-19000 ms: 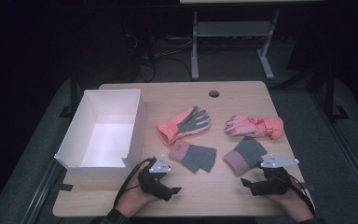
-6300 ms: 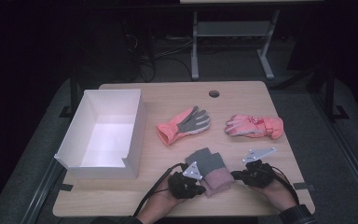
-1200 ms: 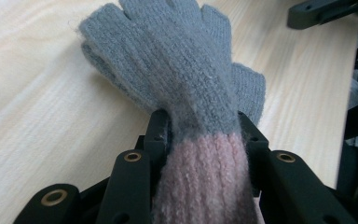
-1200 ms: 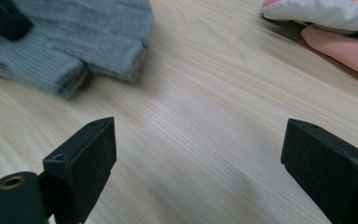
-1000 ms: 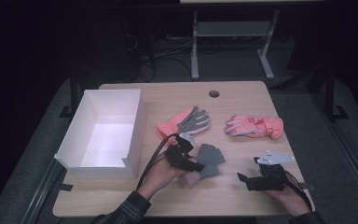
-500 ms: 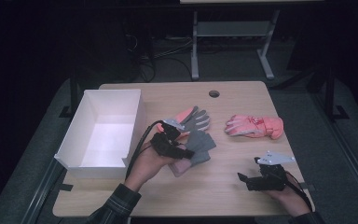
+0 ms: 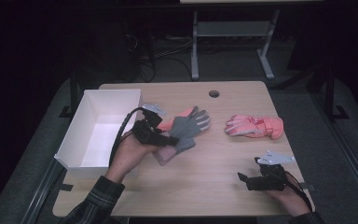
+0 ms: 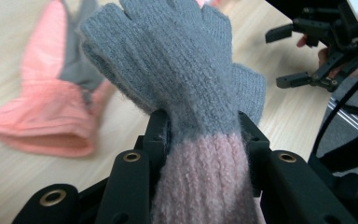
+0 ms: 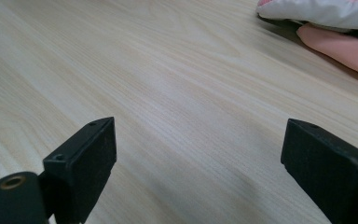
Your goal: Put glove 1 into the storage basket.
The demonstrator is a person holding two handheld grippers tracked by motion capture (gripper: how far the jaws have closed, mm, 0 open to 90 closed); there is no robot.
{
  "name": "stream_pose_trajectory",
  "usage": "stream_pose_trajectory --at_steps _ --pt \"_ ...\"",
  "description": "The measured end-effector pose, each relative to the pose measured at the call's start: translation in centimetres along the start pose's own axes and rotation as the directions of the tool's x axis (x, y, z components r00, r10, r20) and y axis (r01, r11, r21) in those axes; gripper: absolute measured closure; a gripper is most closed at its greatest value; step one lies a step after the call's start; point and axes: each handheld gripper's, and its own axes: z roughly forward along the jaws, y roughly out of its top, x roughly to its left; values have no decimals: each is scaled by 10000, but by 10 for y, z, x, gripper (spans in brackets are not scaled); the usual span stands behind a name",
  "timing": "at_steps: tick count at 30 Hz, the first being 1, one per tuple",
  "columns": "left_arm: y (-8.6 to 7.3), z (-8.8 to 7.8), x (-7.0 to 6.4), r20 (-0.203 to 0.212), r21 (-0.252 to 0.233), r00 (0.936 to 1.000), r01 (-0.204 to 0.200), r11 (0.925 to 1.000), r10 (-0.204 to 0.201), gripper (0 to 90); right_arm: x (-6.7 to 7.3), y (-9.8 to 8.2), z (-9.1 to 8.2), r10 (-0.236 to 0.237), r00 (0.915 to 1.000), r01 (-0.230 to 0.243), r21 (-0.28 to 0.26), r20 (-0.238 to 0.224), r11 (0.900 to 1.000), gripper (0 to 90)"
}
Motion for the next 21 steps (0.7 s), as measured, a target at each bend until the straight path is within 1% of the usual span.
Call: stream_pose_trajectory --at_steps 2,4,7,10,12,13,15,17,18,19,20,21 --pt "0 -10 4 -119 -106 9999 51 9999 -52 635 0 0 0 50 10000 -50 53 -11 10000 100" --pt "0 -19 9 -232 -256 9995 201 9995 -207 635 -1 0 0 47 10000 -47 51 13 10000 100" --pt "-1 -30 18 -469 -348 9985 266 9990 -283 635 0 0 0 61 10000 -62 40 5 10000 100" --pt "-1 -44 27 -664 -540 9966 442 9976 -478 635 1 0 1 -3 10000 3 35 3 10000 100" --pt "-2 -53 33 -787 -708 9947 612 9956 -668 635 1 0 1 30 10000 -30 66 24 10000 100" --pt "-2 -58 36 -880 -765 9937 629 9951 -696 635 1 0 1 42 10000 -43 65 18 10000 100" --pt "-3 -68 42 -1113 -842 9906 699 9940 -791 635 0 0 1 75 10000 -75 83 8 9999 100" --pt "-5 -78 48 -1347 -1048 9862 823 9911 -962 635 -1 0 1 75 10000 -75 61 41 10000 100" --pt "-6 -83 52 -1469 -1147 9836 883 9895 -1048 635 -1 0 1 120 9999 -120 88 41 9999 100" --pt "-7 -87 55 -1586 -1294 9798 1014 9864 -1216 635 -1 0 1 122 9999 -123 85 60 9999 100" --pt "-9 -91 59 -1712 -1286 9773 1034 9863 -1248 635 -1 0 1 96 9999 -97 61 61 9999 100" --pt "-11 -95 62 -1834 -1393 9736 1108 9840 -1356 635 -1 0 1 69 10000 -70 53 53 10000 100"
